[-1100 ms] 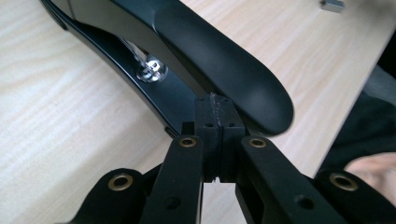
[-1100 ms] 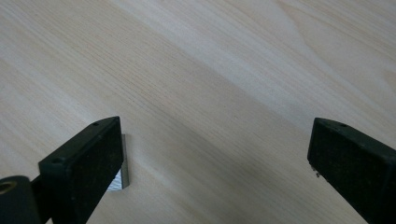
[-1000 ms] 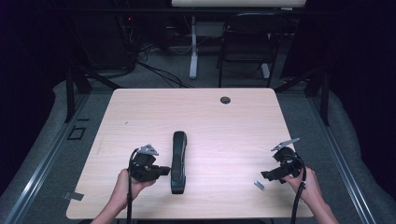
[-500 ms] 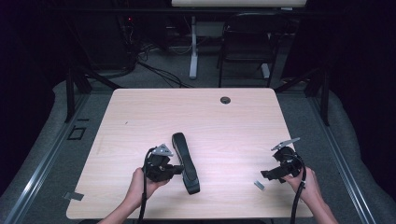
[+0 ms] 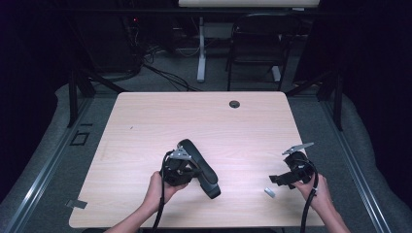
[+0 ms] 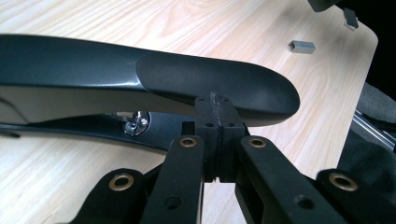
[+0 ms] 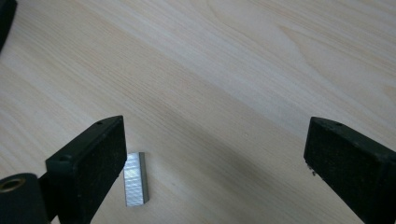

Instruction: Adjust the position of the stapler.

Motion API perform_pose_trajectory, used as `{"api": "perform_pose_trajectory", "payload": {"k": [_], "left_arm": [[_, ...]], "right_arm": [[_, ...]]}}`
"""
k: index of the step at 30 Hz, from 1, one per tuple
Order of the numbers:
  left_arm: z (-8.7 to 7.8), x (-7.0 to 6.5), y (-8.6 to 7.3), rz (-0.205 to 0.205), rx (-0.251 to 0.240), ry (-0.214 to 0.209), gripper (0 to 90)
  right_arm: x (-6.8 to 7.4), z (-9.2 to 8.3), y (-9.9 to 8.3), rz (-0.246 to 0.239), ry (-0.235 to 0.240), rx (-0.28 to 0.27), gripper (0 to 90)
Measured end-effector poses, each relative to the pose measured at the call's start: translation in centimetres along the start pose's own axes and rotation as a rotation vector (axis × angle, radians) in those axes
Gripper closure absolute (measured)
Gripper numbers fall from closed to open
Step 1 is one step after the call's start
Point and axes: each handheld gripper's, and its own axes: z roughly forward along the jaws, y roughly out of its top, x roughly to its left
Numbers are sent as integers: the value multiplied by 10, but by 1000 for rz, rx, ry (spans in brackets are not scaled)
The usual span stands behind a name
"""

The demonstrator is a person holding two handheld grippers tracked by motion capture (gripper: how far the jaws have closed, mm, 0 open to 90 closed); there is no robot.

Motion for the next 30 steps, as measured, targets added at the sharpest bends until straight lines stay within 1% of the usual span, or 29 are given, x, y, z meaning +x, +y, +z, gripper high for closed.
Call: {"api": "perform_pose_trajectory", "payload": {"k": [1,4,5,7,10,11,12,14,15,16,17,18,19,20,21,22,23,24,25,26,27,29,30], "left_arm": [[1,0,1,3,0,0,900],[6,-2,4,7,-4,-3,900],[8,-2,5,3,-9,-7,900],[10,-2,8,6,-9,-14,900],[9,0,8,9,-2,-25,900],[6,0,9,15,1,-25,884],[2,1,9,19,6,-23,826],[-7,4,9,21,8,-13,723],[-12,7,8,19,16,-7,651],[-17,10,7,14,18,4,584],[-22,15,4,11,30,16,525],[-28,20,1,10,37,34,460],[-33,26,-2,-2,34,48,391],[-39,33,-4,-17,40,55,342],[-44,39,-7,-29,38,76,287],[-49,45,-10,-44,26,103,234],[-54,51,-12,-54,26,118,210],[-58,57,-13,-66,25,129,187],[-62,61,-16,-81,21,152,151],[-65,66,-18,-95,21,162,147],[-66,71,-20,-109,35,167,129],[-70,78,-26,-134,56,199,61],[-71,80,-27,-137,64,207,33]], "right_arm": [[1,0,1,6,8,-6,56],[3,0,2,1,8,-12,56],[4,0,2,-2,10,-12,56],[4,-1,3,2,27,-13,56],[7,-1,4,11,35,-23,57],[8,-2,4,10,45,-20,57],[10,-2,5,8,50,-31,57],[14,-4,7,8,64,-29,57],[17,-4,8,3,73,-34,57],[20,-5,10,-2,73,-31,57],[23,-5,11,-1,68,-39,57],[25,-6,13,-5,85,-45,57],[28,-6,15,-11,92,-48,57],[31,-7,18,-14,96,-52,57],[33,-7,20,-20,101,-57,57],[37,-7,23,-20,102,-62,56],[40,-7,26,-23,112,-61,53],[42,-6,29,-36,116,-59,42],[46,-6,32,-44,128,-61,23],[49,-6,35,-46,135,-56,6],[52,-5,37,-53,143,-56,0],[57,-5,43,-69,150,-61,0],[60,-4,47,-71,158,-63,0]]}}
